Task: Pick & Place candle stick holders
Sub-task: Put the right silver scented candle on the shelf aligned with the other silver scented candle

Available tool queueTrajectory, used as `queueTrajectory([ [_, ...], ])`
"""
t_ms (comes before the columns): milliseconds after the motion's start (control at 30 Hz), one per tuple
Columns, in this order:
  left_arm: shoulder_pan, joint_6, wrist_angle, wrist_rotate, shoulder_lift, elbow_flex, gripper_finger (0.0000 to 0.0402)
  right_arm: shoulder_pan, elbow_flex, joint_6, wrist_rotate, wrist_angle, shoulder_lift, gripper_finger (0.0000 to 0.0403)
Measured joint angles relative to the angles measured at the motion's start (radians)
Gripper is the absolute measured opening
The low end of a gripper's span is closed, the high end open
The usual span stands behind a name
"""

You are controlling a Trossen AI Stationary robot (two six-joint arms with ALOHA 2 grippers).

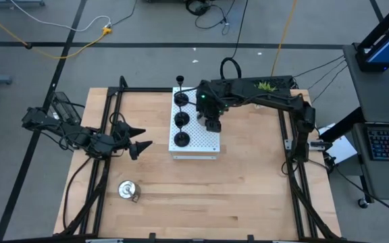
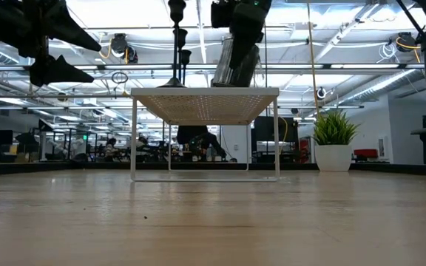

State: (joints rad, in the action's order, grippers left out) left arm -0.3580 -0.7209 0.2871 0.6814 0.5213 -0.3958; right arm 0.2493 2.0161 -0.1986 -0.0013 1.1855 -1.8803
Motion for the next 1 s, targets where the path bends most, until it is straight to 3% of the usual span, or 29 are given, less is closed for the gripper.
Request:
queueTrajectory([
  [1000,0.0,-0.008,0.0,0.0,0.0,0.0,0.039,0.002,-0.093,-0.05,-0.001,-0.128,0.0,0.0372],
])
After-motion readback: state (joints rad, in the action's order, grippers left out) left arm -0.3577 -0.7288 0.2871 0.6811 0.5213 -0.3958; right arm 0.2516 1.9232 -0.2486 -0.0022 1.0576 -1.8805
